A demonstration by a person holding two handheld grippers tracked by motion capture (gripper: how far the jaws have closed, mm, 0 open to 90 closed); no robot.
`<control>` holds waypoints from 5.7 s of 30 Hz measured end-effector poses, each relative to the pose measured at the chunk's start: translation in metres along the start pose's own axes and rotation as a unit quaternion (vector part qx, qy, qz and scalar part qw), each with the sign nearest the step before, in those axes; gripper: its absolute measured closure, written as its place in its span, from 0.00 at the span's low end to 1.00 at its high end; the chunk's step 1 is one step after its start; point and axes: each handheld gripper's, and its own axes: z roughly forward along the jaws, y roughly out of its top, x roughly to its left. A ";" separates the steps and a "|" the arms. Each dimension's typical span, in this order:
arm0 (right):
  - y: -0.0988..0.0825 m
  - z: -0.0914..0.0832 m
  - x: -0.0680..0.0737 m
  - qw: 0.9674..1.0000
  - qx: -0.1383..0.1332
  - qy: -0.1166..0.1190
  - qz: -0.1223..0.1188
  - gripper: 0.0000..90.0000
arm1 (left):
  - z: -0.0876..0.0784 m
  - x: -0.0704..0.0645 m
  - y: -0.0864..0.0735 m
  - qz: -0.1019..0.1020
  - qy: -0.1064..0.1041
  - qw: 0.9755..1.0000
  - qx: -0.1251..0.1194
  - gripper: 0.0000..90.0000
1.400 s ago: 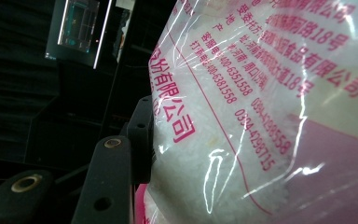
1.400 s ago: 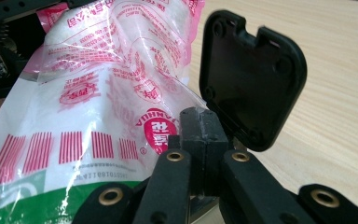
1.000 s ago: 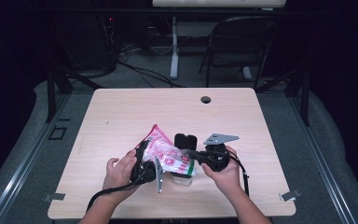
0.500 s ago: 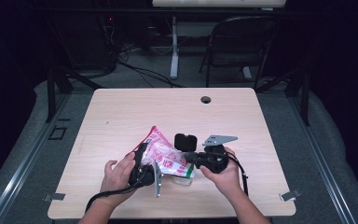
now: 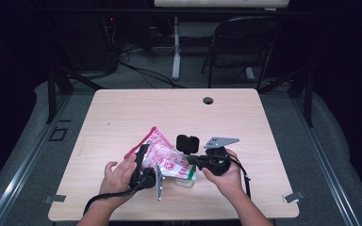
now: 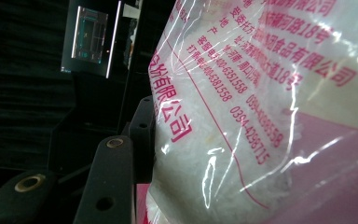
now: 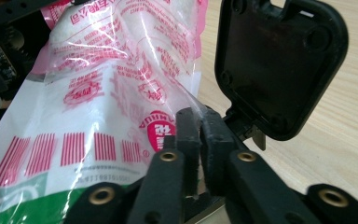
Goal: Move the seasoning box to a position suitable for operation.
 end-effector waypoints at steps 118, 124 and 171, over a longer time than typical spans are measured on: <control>-0.004 0.002 0.003 1.000 0.007 0.011 -0.010 1.00 | -0.006 0.011 0.018 0.119 0.014 0.993 -0.009 0.67; -0.004 0.002 0.003 1.000 0.006 0.011 -0.010 1.00 | -0.007 0.011 0.018 0.117 0.013 0.993 -0.009 0.67; -0.005 0.002 0.003 1.000 0.003 0.008 -0.010 1.00 | -0.007 0.014 0.021 0.137 0.013 0.990 -0.011 0.67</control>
